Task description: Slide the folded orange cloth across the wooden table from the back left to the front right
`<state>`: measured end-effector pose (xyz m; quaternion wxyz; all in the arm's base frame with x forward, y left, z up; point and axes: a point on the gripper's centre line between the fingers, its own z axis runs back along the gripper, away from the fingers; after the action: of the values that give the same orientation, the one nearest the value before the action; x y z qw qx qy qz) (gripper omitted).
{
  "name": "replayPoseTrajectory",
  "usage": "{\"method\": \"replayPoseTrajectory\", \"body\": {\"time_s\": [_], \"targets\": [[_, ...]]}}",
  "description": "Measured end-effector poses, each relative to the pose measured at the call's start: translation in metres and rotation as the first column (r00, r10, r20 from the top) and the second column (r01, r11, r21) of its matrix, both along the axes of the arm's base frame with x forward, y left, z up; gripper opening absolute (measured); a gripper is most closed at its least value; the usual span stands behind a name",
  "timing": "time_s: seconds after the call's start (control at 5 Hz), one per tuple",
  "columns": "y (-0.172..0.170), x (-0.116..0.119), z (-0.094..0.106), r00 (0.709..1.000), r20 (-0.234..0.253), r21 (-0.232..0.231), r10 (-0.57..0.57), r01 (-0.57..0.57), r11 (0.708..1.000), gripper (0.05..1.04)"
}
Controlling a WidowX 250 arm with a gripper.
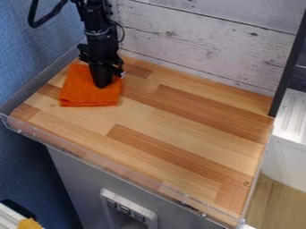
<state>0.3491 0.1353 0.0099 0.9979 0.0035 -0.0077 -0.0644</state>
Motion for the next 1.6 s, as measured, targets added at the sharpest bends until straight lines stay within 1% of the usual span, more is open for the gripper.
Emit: {"method": "replayPoseTrajectory", "body": {"time_s": [0.2,0.4,0.6,0.8,1.2,1.4,1.6], "targets": [[-0.026,0.001,0.000,0.999,-0.004,-0.009,0.035,-0.035,0.999,0.059],[-0.061,0.001,-0.002,0.999,0.004,-0.010,0.048,-0.048,0.999,0.059],[-0.097,-0.004,-0.001,0.997,0.006,-0.011,0.075,-0.075,0.997,0.059],[-0.134,-0.016,-0.001,0.996,-0.014,-0.010,0.089,-0.089,0.996,0.059],[-0.185,-0.029,-0.001,0.994,-0.037,-0.007,0.106,-0.106,0.994,0.059],[-0.197,-0.039,0.001,0.993,-0.045,-0.007,0.113,-0.114,0.993,0.085],[-0.202,-0.046,0.011,0.991,-0.059,-0.005,0.123,-0.124,0.992,0.239]]}}
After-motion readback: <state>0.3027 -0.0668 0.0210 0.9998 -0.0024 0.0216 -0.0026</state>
